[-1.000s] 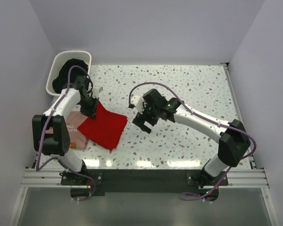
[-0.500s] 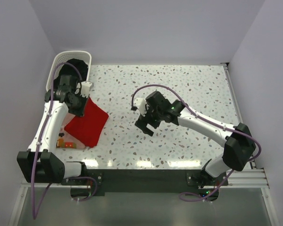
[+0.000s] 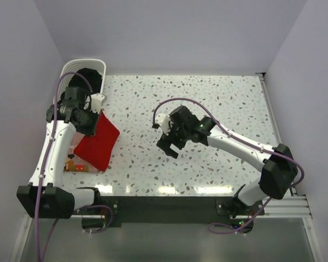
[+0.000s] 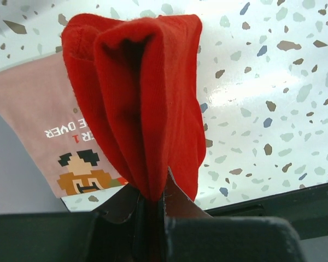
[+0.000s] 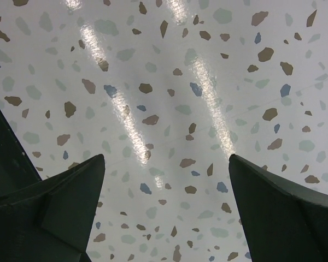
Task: Fold and stack the t-shirts
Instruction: Neatly place the folded tshirt to the corner
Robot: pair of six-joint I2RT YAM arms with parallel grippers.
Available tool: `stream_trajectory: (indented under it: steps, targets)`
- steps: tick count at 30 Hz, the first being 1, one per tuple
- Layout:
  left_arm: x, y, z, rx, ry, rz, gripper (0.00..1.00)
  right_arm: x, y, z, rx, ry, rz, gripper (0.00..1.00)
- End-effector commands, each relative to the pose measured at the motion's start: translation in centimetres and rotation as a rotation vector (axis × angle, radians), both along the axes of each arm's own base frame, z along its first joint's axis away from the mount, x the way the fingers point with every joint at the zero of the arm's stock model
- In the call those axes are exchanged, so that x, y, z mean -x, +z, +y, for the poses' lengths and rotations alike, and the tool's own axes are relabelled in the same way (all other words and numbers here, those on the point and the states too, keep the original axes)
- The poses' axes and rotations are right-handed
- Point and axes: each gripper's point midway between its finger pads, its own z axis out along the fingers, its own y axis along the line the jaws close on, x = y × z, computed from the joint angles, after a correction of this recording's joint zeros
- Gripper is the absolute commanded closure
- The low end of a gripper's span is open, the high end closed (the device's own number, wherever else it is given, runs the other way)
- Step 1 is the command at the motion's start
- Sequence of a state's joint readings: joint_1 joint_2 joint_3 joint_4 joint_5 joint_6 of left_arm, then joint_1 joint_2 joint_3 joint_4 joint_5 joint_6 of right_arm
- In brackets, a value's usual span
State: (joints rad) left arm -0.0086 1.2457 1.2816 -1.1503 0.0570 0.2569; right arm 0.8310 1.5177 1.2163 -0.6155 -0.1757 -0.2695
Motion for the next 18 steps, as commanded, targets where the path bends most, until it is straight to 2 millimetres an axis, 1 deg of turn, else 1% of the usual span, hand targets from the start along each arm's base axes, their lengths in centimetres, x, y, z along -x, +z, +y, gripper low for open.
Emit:
stream_trajectory:
  steps: [1, 6, 18]
  targets:
    - [0.0, 2.9, 0.0, 0.007, -0.015, -0.086, 1.00, 0.4, 1.3, 0.2, -0.045, 0.010, -0.020, 0.01]
    - [0.2, 3.5, -0.4, 0.021, -0.031, -0.099, 1.00, 0.4, 1.3, 0.1, -0.045, 0.006, -0.021, 0.01]
    - [0.6, 4.0, 0.4, -0.022, -0.021, -0.101, 1.00, 0.3, 1.0, -0.2, -0.030, 0.001, -0.023, 0.01]
